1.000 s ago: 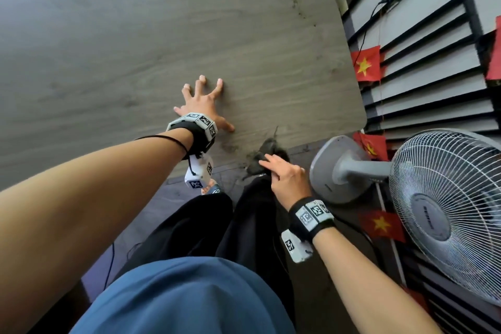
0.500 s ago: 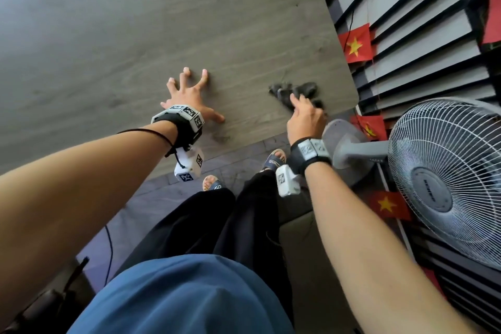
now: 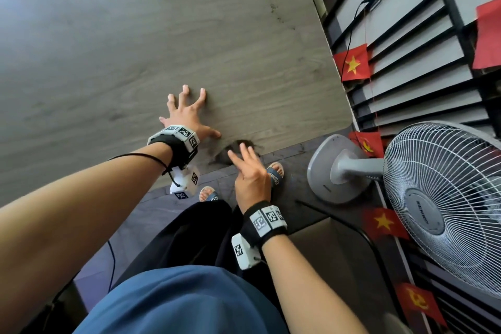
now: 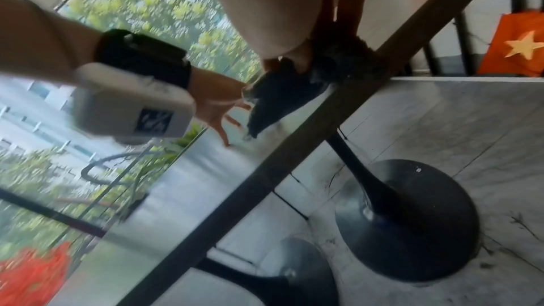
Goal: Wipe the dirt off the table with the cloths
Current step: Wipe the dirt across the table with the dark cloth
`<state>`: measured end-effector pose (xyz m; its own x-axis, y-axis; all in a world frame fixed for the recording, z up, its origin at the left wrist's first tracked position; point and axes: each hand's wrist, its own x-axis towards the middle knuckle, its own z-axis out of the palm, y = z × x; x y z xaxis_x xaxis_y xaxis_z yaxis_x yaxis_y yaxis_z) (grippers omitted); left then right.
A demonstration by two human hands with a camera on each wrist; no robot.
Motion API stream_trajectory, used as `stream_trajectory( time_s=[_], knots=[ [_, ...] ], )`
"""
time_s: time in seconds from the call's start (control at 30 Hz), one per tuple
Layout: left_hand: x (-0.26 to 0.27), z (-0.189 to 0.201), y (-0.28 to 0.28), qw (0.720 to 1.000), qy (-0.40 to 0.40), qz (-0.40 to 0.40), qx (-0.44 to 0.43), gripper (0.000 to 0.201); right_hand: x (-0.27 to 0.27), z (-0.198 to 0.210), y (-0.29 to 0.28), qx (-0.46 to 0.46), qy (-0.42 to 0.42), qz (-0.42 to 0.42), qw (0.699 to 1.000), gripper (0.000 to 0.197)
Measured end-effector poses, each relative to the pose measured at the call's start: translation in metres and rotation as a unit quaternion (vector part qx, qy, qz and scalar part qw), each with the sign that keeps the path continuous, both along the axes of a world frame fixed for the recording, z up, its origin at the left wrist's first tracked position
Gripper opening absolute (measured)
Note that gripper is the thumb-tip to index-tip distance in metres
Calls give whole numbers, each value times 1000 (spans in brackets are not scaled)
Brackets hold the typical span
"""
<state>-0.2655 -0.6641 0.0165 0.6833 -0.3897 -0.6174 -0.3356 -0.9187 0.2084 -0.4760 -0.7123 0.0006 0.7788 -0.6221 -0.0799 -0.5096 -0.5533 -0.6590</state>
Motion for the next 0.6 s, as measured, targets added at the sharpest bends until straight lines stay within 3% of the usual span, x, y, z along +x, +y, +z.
stream_trajectory(
  time_s=[0.23, 0.4, 0.6],
  knots=[
    [-2, -4, 0, 1000, -9, 2, -1, 126, 6, -21, -49, -68, 67, 97, 991, 58],
    [-1, -7, 1, 1000, -7, 8, -2, 125, -27, -20, -129, -108, 55, -37, 992, 60],
    [-1, -5, 0, 1000, -2, 10, -6, 125, -35, -11, -211, -109, 78, -108, 985, 46]
  ],
)
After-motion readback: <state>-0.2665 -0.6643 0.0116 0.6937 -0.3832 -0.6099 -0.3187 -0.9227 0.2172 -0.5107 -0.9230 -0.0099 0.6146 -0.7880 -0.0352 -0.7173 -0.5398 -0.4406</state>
